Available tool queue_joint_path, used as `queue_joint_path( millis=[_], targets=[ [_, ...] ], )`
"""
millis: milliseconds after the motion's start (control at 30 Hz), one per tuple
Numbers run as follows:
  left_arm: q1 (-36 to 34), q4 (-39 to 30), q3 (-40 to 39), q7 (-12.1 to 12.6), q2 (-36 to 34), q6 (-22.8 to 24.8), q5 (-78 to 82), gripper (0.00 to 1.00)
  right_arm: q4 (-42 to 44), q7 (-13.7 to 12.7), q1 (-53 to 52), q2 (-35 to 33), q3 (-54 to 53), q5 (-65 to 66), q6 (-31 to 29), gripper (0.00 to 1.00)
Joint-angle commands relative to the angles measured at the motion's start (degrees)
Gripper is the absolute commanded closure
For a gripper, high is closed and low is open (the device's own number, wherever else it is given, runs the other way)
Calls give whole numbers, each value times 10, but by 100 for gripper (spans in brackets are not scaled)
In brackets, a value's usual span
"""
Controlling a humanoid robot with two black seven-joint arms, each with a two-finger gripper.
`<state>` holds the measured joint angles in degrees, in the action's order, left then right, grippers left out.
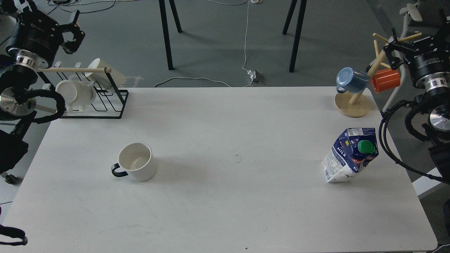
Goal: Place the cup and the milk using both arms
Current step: 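Move the left gripper down from the dish rack toward the table, then reach the left gripper to the white mug's rim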
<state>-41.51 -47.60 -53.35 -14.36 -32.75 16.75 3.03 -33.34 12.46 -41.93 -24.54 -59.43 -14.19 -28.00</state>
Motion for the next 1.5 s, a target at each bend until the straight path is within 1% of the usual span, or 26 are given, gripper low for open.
queue_joint_path(
  millis=[0,167,200,233,300,333,433,633,700,833,933,1100,1200,1367,1467],
  targets=[
    [0,6,-2,-1,9,-7,0,0,-1,0,1,5,-3,-1,0,1],
    [3,6,-3,-5,11,-1,-16,0,-1,0,1,6,-1,-1,0,1],
    [6,6,-3,0,8,4,-22,0,-2,0,1,6,0,-1,0,1],
    [13,-1,4,4,3,20,-22,0,-4,0,1,6,0,-1,0,1],
    [34,-20,12,4,-3,70,-13,0,-7,0,1,6,-1,-1,0,1],
    [41,-40,23,4,-12,76,8,1,-7,1,1,6,-1,-1,0,1],
    [50,-89,48,3,-63,59,119,1,-7,1,0,10,-1,-1,0,1],
    [90,-194,100,1,-159,60,289,3,-7,1,0,9,-1,0,0,1],
    [94,-223,110,1,-188,57,371,4,-7,1,-1,9,-1,-1,0,1],
    [97,-228,127,0,-204,54,525,4,-8,1,-2,10,-1,0,0,1],
    [103,-228,136,-3,-210,51,670,4,-9,1,-3,9,-1,0,0,1],
    [107,-228,148,-4,-205,15,868,13,-9,1,-2,8,-2,0,0,1],
    [107,-228,184,-4,-204,-7,936,14,-9,1,-2,5,-3,-1,0,1],
    [107,-224,243,-4,-203,-59,1024,15,-9,1,-4,4,-3,0,0,1],
    [107,-198,265,-3,-198,-101,1087,20,-9,1,-5,5,-1,0,0,1]
  ],
)
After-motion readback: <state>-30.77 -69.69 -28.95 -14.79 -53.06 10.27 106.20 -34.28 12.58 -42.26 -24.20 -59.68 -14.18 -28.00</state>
